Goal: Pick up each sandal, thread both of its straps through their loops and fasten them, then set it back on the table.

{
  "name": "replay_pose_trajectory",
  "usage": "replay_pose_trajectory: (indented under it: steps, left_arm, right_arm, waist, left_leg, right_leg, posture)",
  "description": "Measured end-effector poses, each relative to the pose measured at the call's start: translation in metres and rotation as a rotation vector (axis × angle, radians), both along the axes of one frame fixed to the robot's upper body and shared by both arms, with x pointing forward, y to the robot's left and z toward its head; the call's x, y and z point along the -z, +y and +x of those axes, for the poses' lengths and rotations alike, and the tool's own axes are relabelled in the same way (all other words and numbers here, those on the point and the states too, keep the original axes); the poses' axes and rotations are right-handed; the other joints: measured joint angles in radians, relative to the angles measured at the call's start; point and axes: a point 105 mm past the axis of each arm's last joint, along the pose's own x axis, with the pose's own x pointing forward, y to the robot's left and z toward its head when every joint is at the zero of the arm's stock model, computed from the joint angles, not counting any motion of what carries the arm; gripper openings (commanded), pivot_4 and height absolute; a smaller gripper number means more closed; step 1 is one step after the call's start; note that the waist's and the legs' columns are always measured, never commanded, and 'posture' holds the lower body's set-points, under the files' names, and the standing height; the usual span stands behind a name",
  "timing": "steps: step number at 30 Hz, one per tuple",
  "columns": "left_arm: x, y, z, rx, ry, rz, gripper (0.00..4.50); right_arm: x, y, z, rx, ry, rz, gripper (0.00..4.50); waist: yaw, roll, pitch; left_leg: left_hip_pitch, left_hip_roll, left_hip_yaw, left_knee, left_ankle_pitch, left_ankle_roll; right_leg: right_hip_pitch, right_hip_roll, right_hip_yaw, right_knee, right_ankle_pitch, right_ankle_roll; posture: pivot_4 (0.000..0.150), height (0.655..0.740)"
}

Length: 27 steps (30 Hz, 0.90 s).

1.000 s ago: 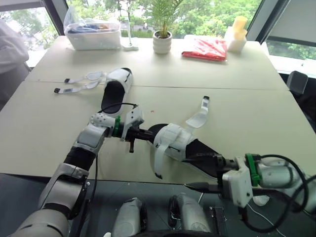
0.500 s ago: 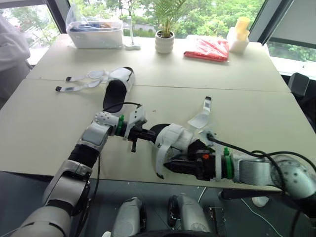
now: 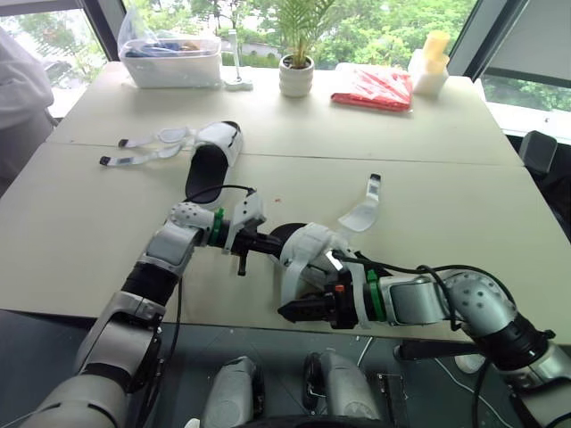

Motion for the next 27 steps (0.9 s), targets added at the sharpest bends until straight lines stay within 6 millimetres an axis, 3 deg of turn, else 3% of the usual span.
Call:
replay_pose_trajectory:
  steps: [4, 7, 11, 13, 17, 22, 27]
  left_arm:
    - [0.000, 0.000, 0.000, -0.001, -0.001, -0.001, 0.00]
    - [0.000, 0.001, 0.001, -0.006, 0.001, 0.003, 0.00]
    - [0.000, 0.001, 0.001, -0.006, 0.002, 0.002, 0.00]
    - [0.000, 0.000, 0.001, -0.006, 0.003, 0.000, 0.00]
    - [0.000, -0.001, 0.002, -0.006, 0.005, -0.003, 0.00]
    - [0.000, -0.002, 0.003, -0.010, 0.004, -0.005, 0.00]
    - [0.000, -0.001, 0.003, -0.012, 0.003, -0.005, 0.00]
  right_arm:
    - [-0.004, 0.000, -0.006, -0.057, -0.053, 0.006, 0.06]
    - [-0.033, -0.001, -0.007, -0.108, -0.156, 0.094, 0.06]
    - [-0.085, -0.004, 0.009, -0.112, -0.356, 0.205, 0.06]
    - [-0.096, -0.005, 0.019, -0.103, -0.439, 0.189, 0.06]
    - [-0.085, -0.005, 0.039, -0.059, -0.496, 0.075, 0.06]
    - [-0.060, -0.002, 0.048, -0.063, -0.527, -0.049, 0.06]
    - [-0.058, -0.004, 0.052, -0.075, -0.570, -0.084, 0.06]
  waist:
    - [0.000, 0.000, 0.000]
    - [0.000, 0.000, 0.000]
    - [0.000, 0.000, 0.000]
    - [0.000, 0.000, 0.000]
    - [0.000, 0.000, 0.000]
    - [0.000, 0.000, 0.000]
    - [-0.001, 0.000, 0.000]
  left_leg:
    - [0.000, 0.000, 0.000, 0.000, 0.000, 0.000]
    - [0.000, 0.000, 0.000, 0.000, 0.000, 0.000]
    - [0.000, 0.000, 0.000, 0.000, 0.000, 0.000]
    - [0.000, 0.000, 0.000, 0.000, 0.000, 0.000]
    - [0.000, 0.000, 0.000, 0.000, 0.000, 0.000]
    - [-0.001, 0.000, 0.000, 0.000, 0.000, 0.000]
    - [-0.001, 0.000, 0.000, 0.000, 0.000, 0.000]
  right_leg:
    - [0.000, 0.000, 0.000, 0.000, 0.000, 0.000]
    - [0.000, 0.000, 0.000, 0.000, 0.000, 0.000]
    - [0.000, 0.000, 0.000, 0.000, 0.000, 0.000]
    - [0.000, 0.000, 0.000, 0.000, 0.000, 0.000]
    - [0.000, 0.000, 0.000, 0.000, 0.000, 0.000]
    - [-0.001, 0.000, 0.000, 0.000, 0.000, 0.000]
    - [-0.001, 0.000, 0.000, 0.000, 0.000, 0.000]
  posture:
    - [0.150, 0.7288]
    - [0.150, 0.7288]
    - [0.150, 0.7288]
    - [0.150, 0.7288]
    - [0.150, 0.7288]
    - [0.150, 0.7288]
    - [0.150, 0.7288]
